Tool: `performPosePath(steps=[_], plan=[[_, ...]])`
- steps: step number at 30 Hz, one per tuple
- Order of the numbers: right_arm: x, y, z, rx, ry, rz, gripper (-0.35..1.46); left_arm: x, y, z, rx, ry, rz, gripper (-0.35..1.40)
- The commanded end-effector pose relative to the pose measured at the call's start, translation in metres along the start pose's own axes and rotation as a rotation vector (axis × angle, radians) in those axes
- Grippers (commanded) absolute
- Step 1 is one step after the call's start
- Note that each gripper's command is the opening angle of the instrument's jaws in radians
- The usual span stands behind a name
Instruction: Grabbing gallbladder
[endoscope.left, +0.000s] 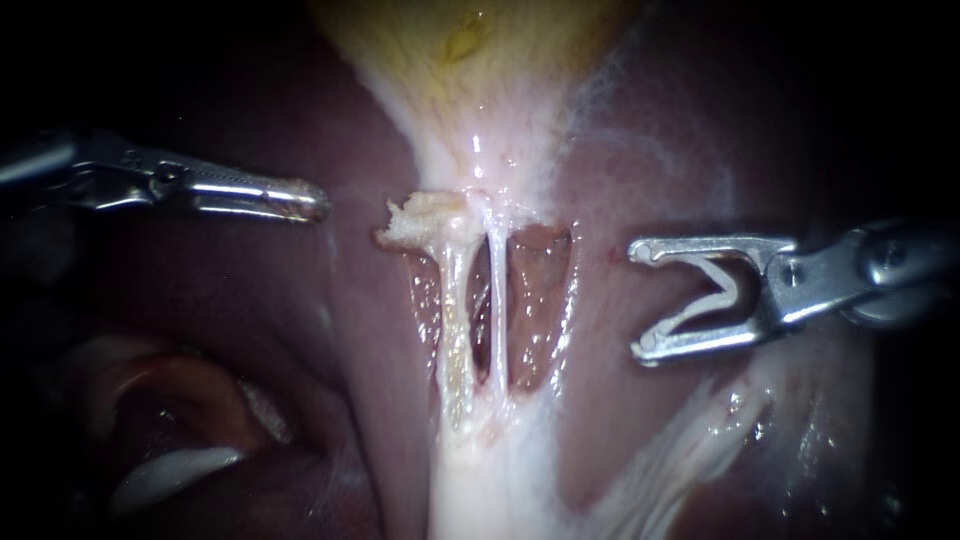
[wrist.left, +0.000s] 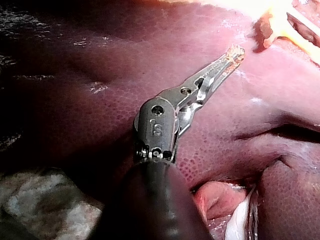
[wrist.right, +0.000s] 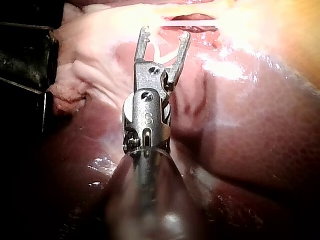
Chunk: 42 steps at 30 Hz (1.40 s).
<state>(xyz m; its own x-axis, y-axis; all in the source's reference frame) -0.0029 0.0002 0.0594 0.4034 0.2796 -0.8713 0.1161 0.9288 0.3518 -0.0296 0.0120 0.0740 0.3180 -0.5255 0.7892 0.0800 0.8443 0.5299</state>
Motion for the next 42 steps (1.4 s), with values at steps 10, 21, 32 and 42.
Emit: performPosePath(steps=[10,21,32,42], plan=[[0.0001,0.0,0.0,0.001,0.0,0.0,0.44,-0.0001,0.0,-0.0002,0.004,0.003,-0.001,-0.32],[0.0,0.0,-0.0001,0.001,0.0,0.0,0.44,-0.0006,0.0002,0.0,0.0,-0.03,0.002,0.77],[0.0,0.0,0.0,0.0,0.0,0.0,0.44,-0.0019,-0.0001,0.002,-0.015,-0.04,-0.005,0.84],[0.0,0.0001,0.0,0.0,0.0,0.0,0.44,-0.0026,-0.0007,0.0052,-0.008,-0.043,-0.007,0.76]])
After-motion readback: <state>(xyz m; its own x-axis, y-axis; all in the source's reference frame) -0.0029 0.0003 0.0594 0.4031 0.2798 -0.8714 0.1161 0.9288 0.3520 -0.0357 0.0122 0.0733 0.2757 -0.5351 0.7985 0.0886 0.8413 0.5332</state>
